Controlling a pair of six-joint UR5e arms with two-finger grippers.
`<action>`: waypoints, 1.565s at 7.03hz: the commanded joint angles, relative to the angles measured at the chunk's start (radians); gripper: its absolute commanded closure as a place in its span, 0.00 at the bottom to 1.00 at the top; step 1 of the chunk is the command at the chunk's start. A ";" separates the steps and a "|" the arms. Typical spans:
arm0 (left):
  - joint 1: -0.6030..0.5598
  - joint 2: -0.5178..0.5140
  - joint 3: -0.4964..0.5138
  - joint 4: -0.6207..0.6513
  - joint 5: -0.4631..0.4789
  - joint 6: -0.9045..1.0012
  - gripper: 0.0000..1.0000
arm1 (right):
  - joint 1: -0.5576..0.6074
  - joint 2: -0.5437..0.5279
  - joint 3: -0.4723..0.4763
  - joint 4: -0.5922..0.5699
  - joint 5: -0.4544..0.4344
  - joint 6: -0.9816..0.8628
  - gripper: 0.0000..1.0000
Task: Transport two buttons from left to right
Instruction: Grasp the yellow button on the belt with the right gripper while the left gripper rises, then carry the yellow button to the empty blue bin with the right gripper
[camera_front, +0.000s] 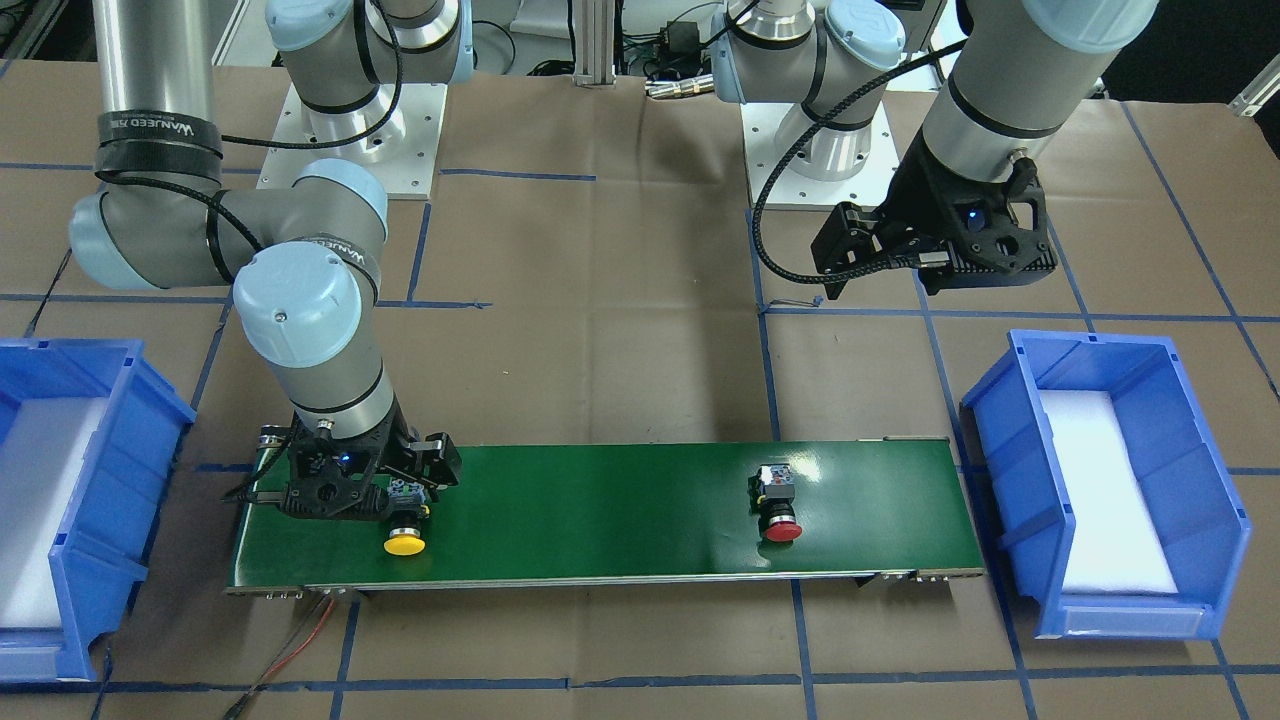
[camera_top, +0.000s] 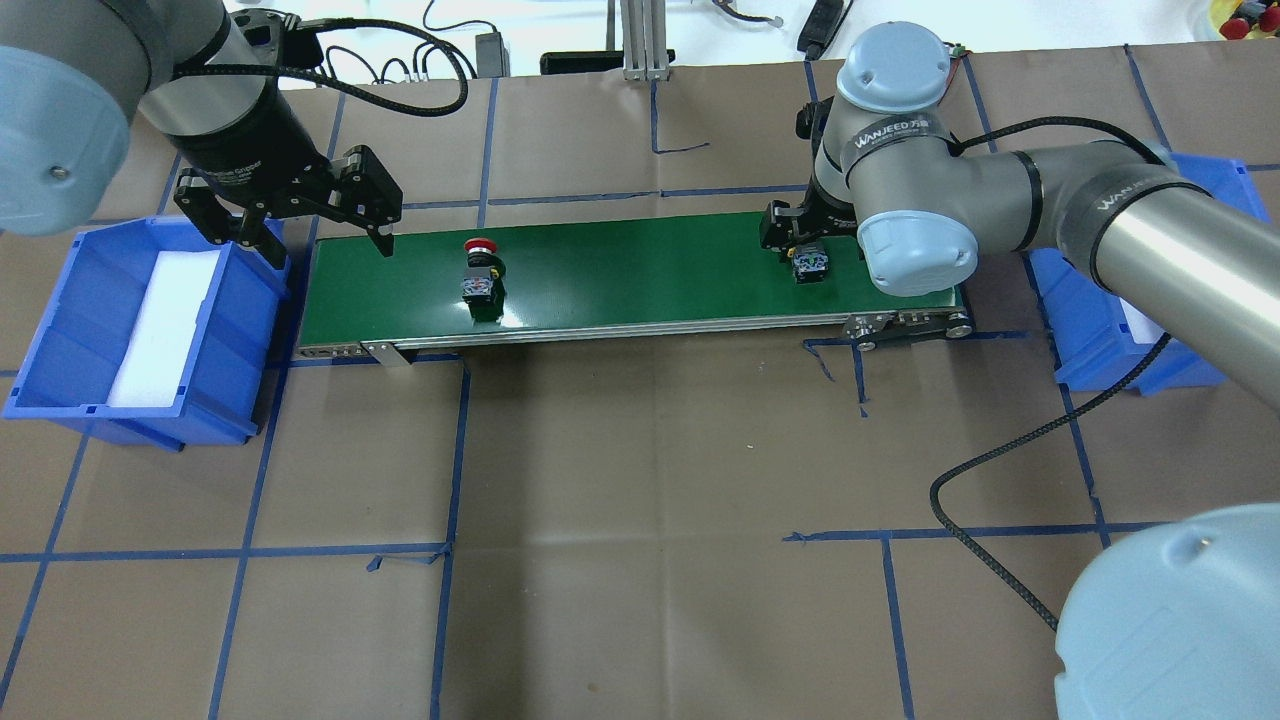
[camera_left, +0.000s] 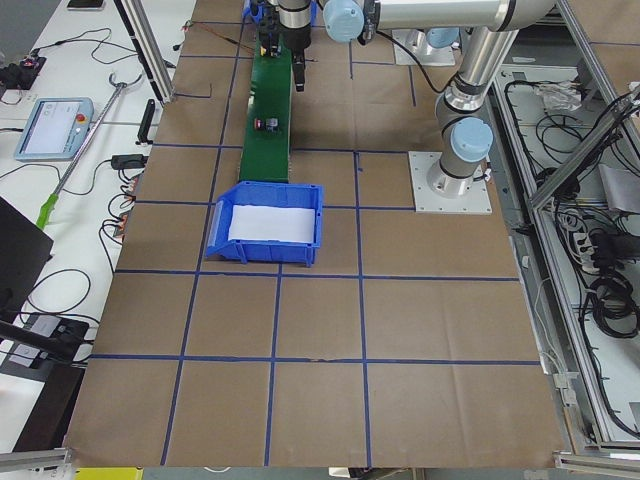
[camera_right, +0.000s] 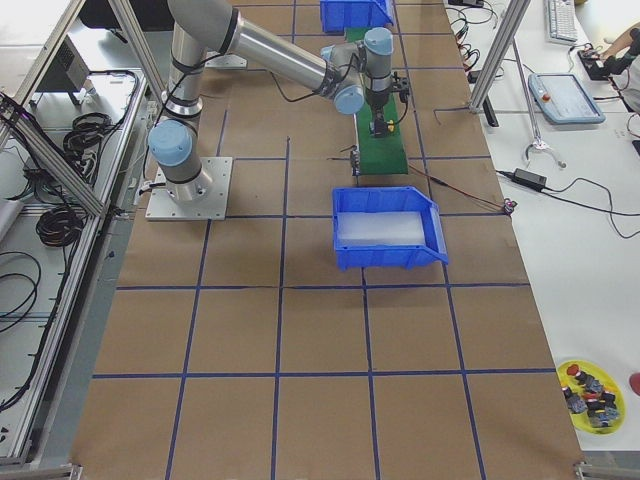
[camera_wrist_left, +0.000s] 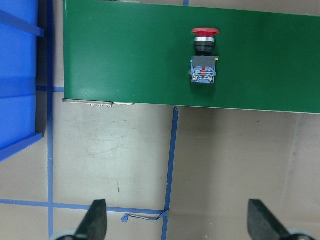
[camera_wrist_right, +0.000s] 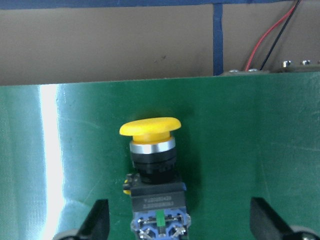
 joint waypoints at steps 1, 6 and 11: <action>-0.001 -0.003 0.000 0.000 0.000 -0.001 0.00 | -0.002 0.025 -0.001 0.005 -0.002 -0.008 0.25; -0.001 -0.001 -0.002 0.000 0.001 -0.001 0.00 | -0.127 -0.098 -0.053 0.125 -0.040 -0.117 0.95; -0.001 0.000 0.000 0.000 0.001 -0.006 0.00 | -0.590 -0.191 -0.164 0.398 -0.005 -0.724 0.96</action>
